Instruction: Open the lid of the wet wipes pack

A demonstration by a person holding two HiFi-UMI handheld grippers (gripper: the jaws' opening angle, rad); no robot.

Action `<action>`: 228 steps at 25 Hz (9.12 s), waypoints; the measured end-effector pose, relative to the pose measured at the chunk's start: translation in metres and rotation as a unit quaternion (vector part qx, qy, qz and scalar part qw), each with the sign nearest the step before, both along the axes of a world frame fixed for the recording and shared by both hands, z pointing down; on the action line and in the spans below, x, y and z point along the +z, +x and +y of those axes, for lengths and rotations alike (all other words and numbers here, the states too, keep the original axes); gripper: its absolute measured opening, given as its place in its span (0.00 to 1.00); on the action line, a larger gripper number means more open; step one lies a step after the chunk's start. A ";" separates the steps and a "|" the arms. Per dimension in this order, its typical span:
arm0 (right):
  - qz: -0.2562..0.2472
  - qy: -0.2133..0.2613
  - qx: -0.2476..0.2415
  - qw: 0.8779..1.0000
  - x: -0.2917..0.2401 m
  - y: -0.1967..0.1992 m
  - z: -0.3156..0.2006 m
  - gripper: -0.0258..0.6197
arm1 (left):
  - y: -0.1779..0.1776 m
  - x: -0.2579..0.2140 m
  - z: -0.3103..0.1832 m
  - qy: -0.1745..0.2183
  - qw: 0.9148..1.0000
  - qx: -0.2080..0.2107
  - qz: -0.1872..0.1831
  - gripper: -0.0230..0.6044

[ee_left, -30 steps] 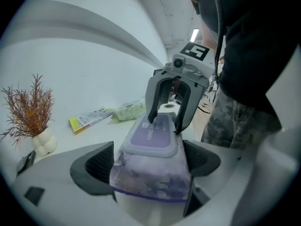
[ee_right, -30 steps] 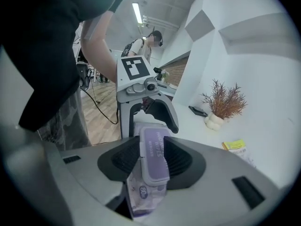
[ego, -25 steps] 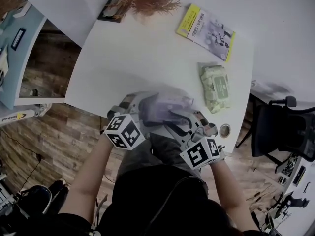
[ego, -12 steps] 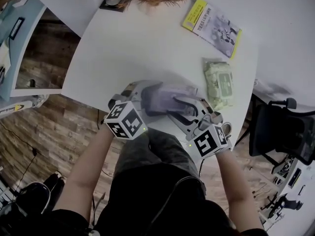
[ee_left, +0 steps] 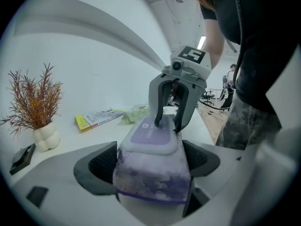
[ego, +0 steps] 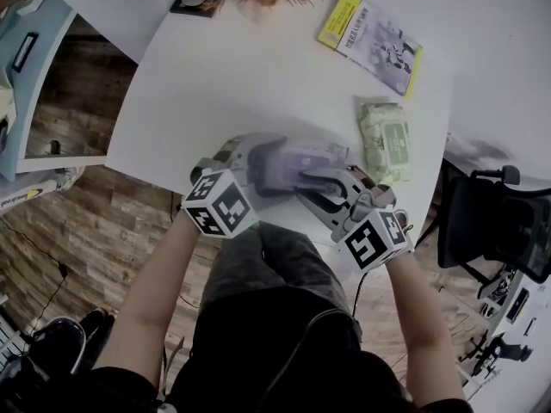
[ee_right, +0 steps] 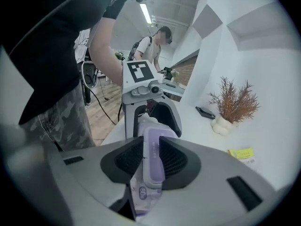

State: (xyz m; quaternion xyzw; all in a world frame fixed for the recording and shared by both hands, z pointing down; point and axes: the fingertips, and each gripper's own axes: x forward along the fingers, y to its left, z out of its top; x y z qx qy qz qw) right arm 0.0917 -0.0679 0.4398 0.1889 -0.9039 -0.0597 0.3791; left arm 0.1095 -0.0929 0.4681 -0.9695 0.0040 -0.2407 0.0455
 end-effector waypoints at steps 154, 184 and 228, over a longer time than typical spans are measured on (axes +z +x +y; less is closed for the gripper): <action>-0.218 -0.129 0.141 0.957 -0.013 0.044 -0.121 0.13 | -0.075 -0.012 -0.034 -0.160 0.936 -0.293 0.108 0.06; -0.120 -0.203 0.129 0.963 0.031 0.033 -0.111 0.08 | -0.080 -0.012 -0.044 -0.174 0.923 -0.321 0.125 0.06; -0.299 -0.079 0.327 0.893 -0.064 0.039 0.018 0.08 | -0.064 -0.052 0.031 -0.193 0.943 -0.220 0.160 0.06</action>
